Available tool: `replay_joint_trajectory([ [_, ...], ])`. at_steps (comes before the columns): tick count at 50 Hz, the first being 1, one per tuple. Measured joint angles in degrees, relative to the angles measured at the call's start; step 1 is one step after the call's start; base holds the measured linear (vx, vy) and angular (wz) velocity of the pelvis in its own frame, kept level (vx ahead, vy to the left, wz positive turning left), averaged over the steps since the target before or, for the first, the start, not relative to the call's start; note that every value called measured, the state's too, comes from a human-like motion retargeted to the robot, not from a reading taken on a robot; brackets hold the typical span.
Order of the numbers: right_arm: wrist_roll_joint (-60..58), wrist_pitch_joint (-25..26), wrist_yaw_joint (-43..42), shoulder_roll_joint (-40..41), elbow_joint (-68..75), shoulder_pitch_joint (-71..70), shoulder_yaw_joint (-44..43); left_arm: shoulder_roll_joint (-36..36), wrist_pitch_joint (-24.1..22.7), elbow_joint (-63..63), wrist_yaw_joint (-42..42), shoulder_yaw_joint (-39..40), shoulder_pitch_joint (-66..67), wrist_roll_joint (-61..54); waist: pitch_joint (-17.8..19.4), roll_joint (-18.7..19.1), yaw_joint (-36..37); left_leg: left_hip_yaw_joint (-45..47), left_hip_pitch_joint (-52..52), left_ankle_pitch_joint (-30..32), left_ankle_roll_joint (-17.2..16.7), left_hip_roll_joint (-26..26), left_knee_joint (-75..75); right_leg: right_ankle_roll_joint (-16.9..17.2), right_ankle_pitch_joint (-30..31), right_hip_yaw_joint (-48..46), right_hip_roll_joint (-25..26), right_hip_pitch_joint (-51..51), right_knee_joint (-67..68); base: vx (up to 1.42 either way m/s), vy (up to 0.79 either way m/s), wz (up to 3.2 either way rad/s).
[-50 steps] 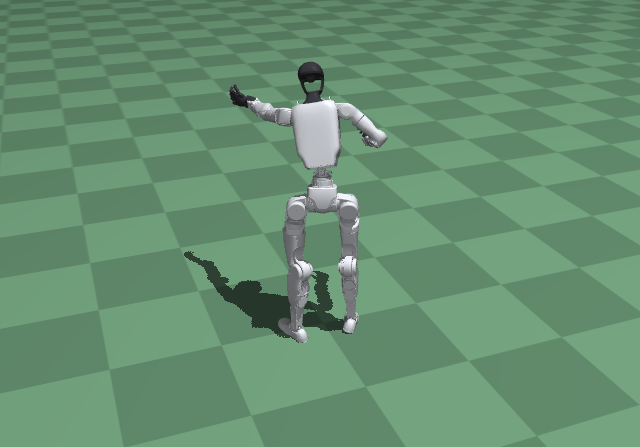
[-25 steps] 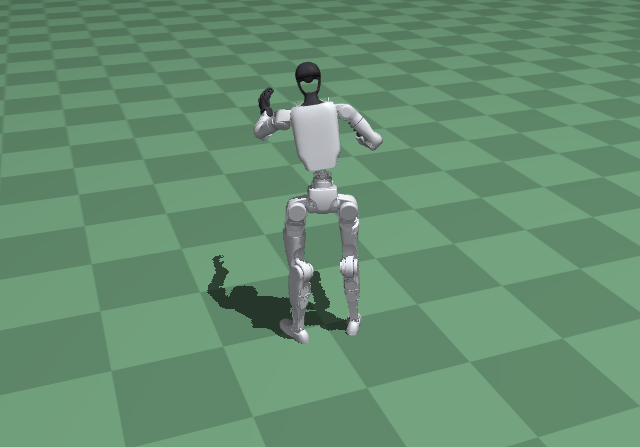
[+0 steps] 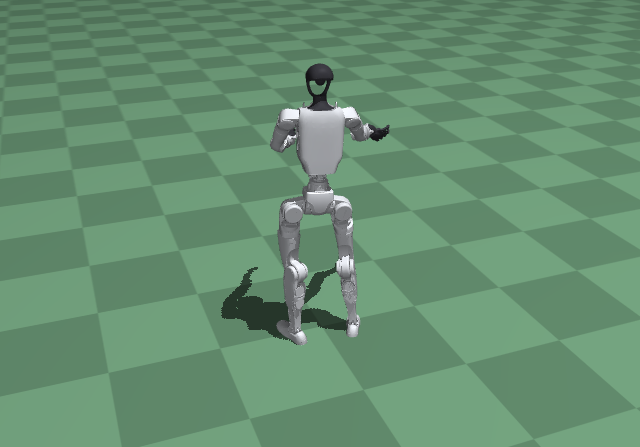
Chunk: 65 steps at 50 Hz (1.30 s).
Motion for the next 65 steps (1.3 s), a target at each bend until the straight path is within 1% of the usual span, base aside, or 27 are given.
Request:
replay_joint_trajectory([
  [4, -2.20, -2.43, 0.63, -1.27, -5.15, -6.06, 3.98, -0.07, -0.41, 2.09, -1.66, -1.41, -1.36, -2.48, -0.61, -0.11, 0.62, -0.12, 0.52, -0.09, 0.21, 0.24, 0.26, 0.04, -0.30, -0.16, 0.17, 0.69, 0.06, 0.00, -0.05, 0.02],
  [7, -10.05, -3.07, 0.56, -2.10, -10.93, -10.21, 9.47, 0.77, -1.39, 3.28, -1.23, -1.78, -2.52, -2.87, -1.12, -0.32, 0.72, -0.01, 0.94, -0.16, 0.29, 0.45, 0.34, 0.18, -0.48, -0.10, 0.35, 1.05, 0.16, 0.01, -0.05, -0.03],
  [8, -14.39, -2.65, 0.33, -2.58, -13.00, -11.52, 11.80, 1.16, -1.71, 3.56, -1.00, -1.79, -2.85, -2.58, -1.32, -0.45, 0.71, 0.06, 1.07, -0.19, 0.30, 0.52, 0.35, 0.28, -0.54, -0.06, 0.42, 1.13, 0.19, 0.00, 0.00, 0.00],
  [9, -22.29, -1.28, 5.10, -3.64, -16.17, -12.32, 16.04, 1.65, -2.07, 3.85, -2.95, -1.57, -2.91, -0.76, -1.59, -0.59, 0.60, 0.12, 1.22, -0.30, 0.38, 0.59, 0.43, 0.44, -0.61, 0.02, 0.47, 1.22, 0.29, 0.00, 0.00, 0.00],
  [10, -31.97, 0.56, 12.38, -4.99, -19.91, -12.87, 21.23, 2.18, -2.45, 4.14, -6.01, -1.23, -2.84, 1.83, -1.90, -0.74, 0.45, 0.18, 1.38, -0.45, 0.48, 0.66, 0.53, 0.63, -0.69, 0.13, 0.52, 1.31, 0.42, 0.00, 0.00, 0.00],
  [11, -34.30, 1.06, 4.76, -5.53, -19.89, -15.15, 22.08, 2.50, -2.64, 4.17, -2.69, -1.26, -3.38, 0.46, -2.12, -0.87, 0.47, 0.27, 1.41, -0.35, 0.39, 0.73, 0.44, 0.63, -0.70, 0.13, 0.60, 1.29, 0.37, 0.00, 0.00, 0.00],
  [12, -39.10, 2.30, -0.13, -6.56, -20.30, -17.24, 24.08, 2.91, -2.75, 4.21, -0.59, -1.32, -3.80, 0.05, -2.36, -1.07, 0.48, 0.37, 1.47, -0.30, 0.34, 0.78, 0.38, 0.68, -0.71, 0.15, 0.67, 1.29, 0.36, 0.00, 0.00, 0.00],
  [13, -48.85, 5.02, 0.41, -8.56, -21.55, -18.93, 28.36, 3.49, -2.71, 4.29, -0.96, -1.43, -3.99, 1.54, -2.63, -1.40, 0.47, 0.46, 1.56, -0.35, 0.37, 0.82, 0.39, 0.83, -0.74, 0.23, 0.70, 1.30, 0.43, 0.00, 0.00, 0.00],
  [15, -59.09, 6.04, -1.14, -10.51, -25.33, -22.57, 35.68, 4.27, -3.68, 4.29, 0.53, -1.26, -4.55, 1.88, -2.99, -1.76, 0.32, 0.62, 1.72, -0.38, 0.23, 0.99, 0.40, 0.98, -0.82, 0.32, 0.86, 1.34, 0.51, 0.00, 0.00, 0.00],
  [17, -72.41, 7.73, 0.22, -13.40, -28.37, -26.57, 43.99, 4.98, -4.19, 4.34, 0.70, -1.10, -4.80, 3.18, -3.45, -2.27, 0.21, 0.75, 1.87, -0.45, 0.15, 1.13, 0.44, 1.17, -0.90, 0.38, 0.98, 1.39, 0.62, 0.00, 0.00, 0.00],
  [19, -83.13, 8.11, 2.68, -15.54, -31.46, -30.73, 51.91, 5.44, -4.52, 4.37, 0.51, -0.80, -4.99, 4.04, -3.83, -2.75, 0.14, 0.86, 2.03, -0.53, 0.07, 1.28, 0.50, 1.31, -1.00, 0.44, 1.10, 1.46, 0.77, 0.00, 0.00, 0.00],
  [21, -90.60, 7.44, 6.12, -16.68, -34.32, -34.61, 59.03, 5.66, -4.53, 4.36, -0.04, -0.37, -5.15, 4.45, -4.10, -3.25, 0.12, 0.93, 2.24, -0.64, 0.05, 1.44, 0.60, 1.37, -1.11, 0.49, 1.23, 1.57, 0.94, 0.00, 0.00, 0.00],
  [23, -95.28, 6.33, 10.20, -16.87, -36.69, -37.83, 65.10, 5.67, -4.23, 4.30, -0.81, 0.17, -5.29, 4.55, -4.26, -3.77, 0.19, 0.99, 2.48, -0.77, 0.09, 1.61, 0.71, 1.36, -1.24, 0.54, 1.35, 1.72, 1.15, 0.00, 0.00, 0.00],
  [25, -98.09, 5.31, 14.49, -16.27, -38.43, -40.15, 69.94, 5.49, -3.69, 4.16, -1.62, 0.80, -5.41, 4.50, -4.32, -4.29, 0.38, 1.05, 2.77, -0.93, 0.20, 1.78, 0.83, 1.29, -1.38, 0.60, 1.47, 1.89, 1.40, 0.00, 0.00, 0.00],
  [28, -100.36, 4.53, 20.24, -14.44, -39.64, -41.73, 74.40, 5.06, -2.71, 3.85, -2.60, 1.69, -5.58, 4.51, -4.24, -5.04, 0.92, 1.15, 3.25, -1.21, 0.46, 2.03, 1.03, 1.14, -1.60, 0.73, 1.63, 2.16, 1.84, 0.00, 0.00, 0.00],
  [33, -102.37, 4.62, 25.39, -11.09, -39.04, -41.07, 76.60, 4.64, -1.55, 3.56, -3.40, 2.13, -5.94, 5.24, -3.93, -6.12, 2.19, 1.31, 4.02, -1.73, 0.92, 2.38, 1.37, 0.99, -1.90, 0.96, 1.85, 2.56, 2.60, 0.00, 0.00, 0.00],
  [41, -104.44, 4.72, 25.69, -8.75, -37.12, -38.88, 77.23, 4.82, -1.34, 4.19, -3.67, 0.67, -6.52, 6.60, -3.50, -7.39, 3.86, 1.31, 4.87, -2.42, 1.30, 2.62, 1.71, 0.87, -2.21, 1.04, 1.91, 3.07, 3.48, 0.00, 0.00, 0.00],
  [65, -105.70, 4.79, 25.57, -9.05, -36.42, -39.00, 79.49, 4.78, -1.66, 4.05, -4.01, 0.28, -5.62, 6.13, -3.65, -9.05, 4.74, 2.33, 5.71, -3.41, 1.36, 2.53, 1.48, 0.82, -1.67, 1.98, 2.05, 3.25, 3.15, 0.00, 0.00, 0.00],
])
